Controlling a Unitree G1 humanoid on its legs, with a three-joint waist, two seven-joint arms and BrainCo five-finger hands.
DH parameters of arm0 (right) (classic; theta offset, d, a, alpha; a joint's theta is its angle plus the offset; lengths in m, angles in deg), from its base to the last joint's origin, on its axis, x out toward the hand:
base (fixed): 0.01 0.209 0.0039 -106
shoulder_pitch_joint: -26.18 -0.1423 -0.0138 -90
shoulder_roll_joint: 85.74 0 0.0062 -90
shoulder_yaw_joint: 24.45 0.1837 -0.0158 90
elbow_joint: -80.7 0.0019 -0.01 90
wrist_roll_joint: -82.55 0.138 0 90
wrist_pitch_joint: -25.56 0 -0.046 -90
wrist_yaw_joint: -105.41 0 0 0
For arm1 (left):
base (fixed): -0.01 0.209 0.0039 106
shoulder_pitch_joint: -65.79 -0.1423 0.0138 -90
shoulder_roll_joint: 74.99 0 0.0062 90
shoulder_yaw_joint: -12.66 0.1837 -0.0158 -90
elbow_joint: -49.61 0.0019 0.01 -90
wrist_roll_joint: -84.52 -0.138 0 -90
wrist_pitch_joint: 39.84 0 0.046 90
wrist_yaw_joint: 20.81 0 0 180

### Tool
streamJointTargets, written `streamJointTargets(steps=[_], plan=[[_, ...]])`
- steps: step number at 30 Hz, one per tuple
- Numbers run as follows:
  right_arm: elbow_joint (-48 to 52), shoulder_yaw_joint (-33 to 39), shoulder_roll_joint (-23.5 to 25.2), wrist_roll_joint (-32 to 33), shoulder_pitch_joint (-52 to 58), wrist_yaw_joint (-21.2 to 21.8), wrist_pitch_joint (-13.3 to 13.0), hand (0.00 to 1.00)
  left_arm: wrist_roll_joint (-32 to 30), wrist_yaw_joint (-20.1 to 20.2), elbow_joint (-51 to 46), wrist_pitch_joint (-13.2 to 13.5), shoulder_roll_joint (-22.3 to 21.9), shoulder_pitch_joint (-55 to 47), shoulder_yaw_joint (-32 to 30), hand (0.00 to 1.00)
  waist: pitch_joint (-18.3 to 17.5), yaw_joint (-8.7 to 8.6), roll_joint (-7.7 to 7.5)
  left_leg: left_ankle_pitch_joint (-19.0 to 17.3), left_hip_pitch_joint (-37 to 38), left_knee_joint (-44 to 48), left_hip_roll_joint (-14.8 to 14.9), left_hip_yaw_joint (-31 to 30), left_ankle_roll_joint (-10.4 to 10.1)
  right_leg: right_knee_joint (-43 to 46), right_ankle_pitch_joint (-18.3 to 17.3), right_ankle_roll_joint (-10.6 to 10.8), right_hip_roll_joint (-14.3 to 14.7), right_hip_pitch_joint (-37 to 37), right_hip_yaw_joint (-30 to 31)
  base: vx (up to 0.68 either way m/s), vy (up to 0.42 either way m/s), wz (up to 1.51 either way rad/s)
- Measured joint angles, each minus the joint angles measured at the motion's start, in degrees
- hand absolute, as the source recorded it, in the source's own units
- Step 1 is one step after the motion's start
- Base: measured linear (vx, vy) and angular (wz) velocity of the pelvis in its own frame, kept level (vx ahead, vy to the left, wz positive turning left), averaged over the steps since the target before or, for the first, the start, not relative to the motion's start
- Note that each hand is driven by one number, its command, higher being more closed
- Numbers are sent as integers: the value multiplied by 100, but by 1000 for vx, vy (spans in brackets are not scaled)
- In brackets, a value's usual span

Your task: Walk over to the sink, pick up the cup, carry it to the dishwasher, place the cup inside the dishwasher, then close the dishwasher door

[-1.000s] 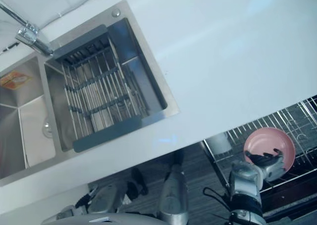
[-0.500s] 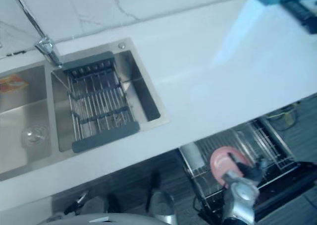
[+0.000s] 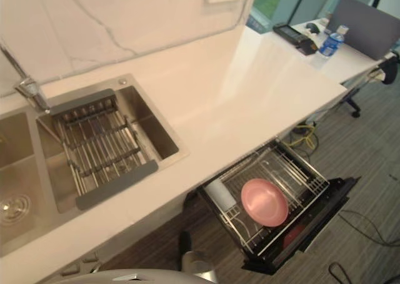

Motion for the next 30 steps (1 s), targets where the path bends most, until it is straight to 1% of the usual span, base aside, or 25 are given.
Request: streamJointTargets(steps=[1, 2, 3, 4, 5, 6, 7, 8, 10, 11, 12, 14, 15, 16, 18, 19, 21, 22, 25, 26, 30], plan=[[2, 26, 231, 185, 123, 111, 57, 0, 42, 1, -1, 5, -64, -75, -123, 0, -4, 3, 12, 31, 96, -88, -21, 22, -13, 0, -3, -1, 0, 60, 4, -11, 21, -4], [4, 51, 492, 230, 212, 298, 57, 0, 42, 11, -12, 21, -140, -143, -269, 0, -84, 27, 100, 35, 122, -101, -24, 24, -18, 0, -12, 2, 0, 80, 1, 0, 0, 0], [5, 65, 627, 229, 236, 385, 56, 0, 42, 14, -14, 33, -176, -163, -322, 0, -112, 34, 130, 34, 122, -101, -26, 26, -18, 0, -14, 5, -5, 81, 1, -46, 29, 2], [3, 157, 995, 218, 217, 659, 48, 0, 29, 29, -17, 77, -246, -176, -496, 0, -132, 56, 189, 27, 126, -95, -39, 29, -13, -1, -39, 9, -29, 92, -7, -40, 20, 3], [4, 155, 1060, 214, 212, 717, 47, 0, 22, 33, -19, 88, -255, -175, -524, 0, -132, 65, 200, 27, 127, -94, -40, 30, -12, -1, -41, 5, -33, 94, -9, -70, 23, 6], [3, 146, 1322, 209, 190, 954, 41, 0, 2, 59, -36, 154, -298, -173, -637, 0, -144, 108, 233, 20, 133, -90, -40, 31, -5, -1, -58, 13, -46, 111, -27, -69, 9, 5], [2, 136, 1522, 203, 183, 1185, 27, 0, -48, 76, -60, 195, -346, -173, -748, 0, -141, 188, 250, 4, 173, -88, -40, 31, -21, -2, -76, 23, -53, 158, -35, -85, 12, 5], [3, 122, 1604, 198, 172, 1297, 9, 0, -62, 81, -80, 213, -364, -167, -777, 0, -142, 219, 252, -20, 192, -88, -40, 28, -52, -2, -83, 17, -54, 181, -40, -93, 13, 6], [2, -194, 1831, 194, 156, 1623, -184, 0, -91, 84, -85, 264, -411, -135, -941, 0, -138, 324, 259, -46, 216, -74, -41, -55, -14, -2, -97, 27, -84, 262, -127, -68, 15, 16], [3, -328, 1875, 194, 146, 1670, -256, 0, -91, 86, -85, 264, -409, -125, -948, 0, -137, 346, 261, -46, 209, -74, -46, -92, -14, -2, -102, 30, -96, 277, -163, -44, 27, 30], [4, -652, 2006, 197, 86, 1793, -390, 0, -90, 92, -86, 269, -420, -108, -957, 0, -133, 406, 276, -45, 204, -74, -52, -134, -13, -2, -116, 35, -125, 311, -240, -36, 30, 25], [4, -898, 2099, 201, 34, 1863, -466, 0, -90, 92, -85, 268, -426, -62, -953, 0, -122, 479, 299, -41, 203, -75, -63, -186, -7, -2, -130, 49, -145, 341, -300, -16, 30, 22], [-17, -962, 2188, 157, 38, 1785, -595, 0, -89, 94, -85, 267, -429, -36, -951, 0, -107, 510, 324, -31, 195, -77, -74, -262, -6, -1, -145, 53, -162, 378, -360, 10, 33, 34], [-1, -1094, 2275, 445, 137, 1853, -636, 0, -82, 156, -85, 270, -435, -41, -952, 0, -75, 514, 363, 34, 194, -92, -91, -358, 26, 18, -162, 55, -190, 423, -459, 19, 33, 36], [-1, -1295, 2337, 752, 209, 1858, -644, 0, -85, 197, -85, 286, -445, -32, -950, 0, -54, 496, 389, 73, 191, -121, -117, -457, 31, 79, -190, 92, -218, 435, -541, 25, 31, 27], [-1, -1447, 2394, 882, 227, 1869, -718, 0, -86, 214, -84, 296, -450, -45, -950, 0, -51, 485, 398, 127, 195, -209, -158, -530, 36, 127, -222, 108, -252, 424, -629, 18, 28, 31], [-1, -1655, 2480, 881, 227, 1895, -843, 0, -90, 227, -81, 322, -461, -63, -942, 0, -46, 487, 429, 253, 196, -390, -252, -705, 63, 194, -271, 128, -329, 430, -812, 4, 13, 48], [-2, -1801, 2519, 831, 226, 1917, -878, 0, -90, 241, -87, 395, -488, -67, -937, 0, -33, 518, 427, 351, 198, -516, -306, -811, 82, 235, -327, 142, -375, 436, -910, -13, 6, 62], [-1, -2149, 2556, 818, 208, 1918, -1076, 0, -87, 267, -211, 467, -540, -81, -869, 0, -1, 682, 444, 541, 193, -714, -370, -1101, 83, 385, -460, 138, -458, 456, -1215, -35, -5, 53], [-1, -2340, 2541, 819, 167, 1914, -1102, 0, -85, 278, -281, 494, -539, -89, -772, 0, 15, 743, 445, 637, 179, -803, -383, -1254, 77, 460, -534, 130, -488, 463, -1370, -45, -20, 53], [0, -2697, 2479, 814, -106, 1919, -1101, 0, -68, 349, -326, 521, -538, -84, -680, 0, 55, 799, 450, 814, 81, -906, -392, -1587, 60, 588, -697, 92, -540, 459, -1680, -68, -49, 51]])
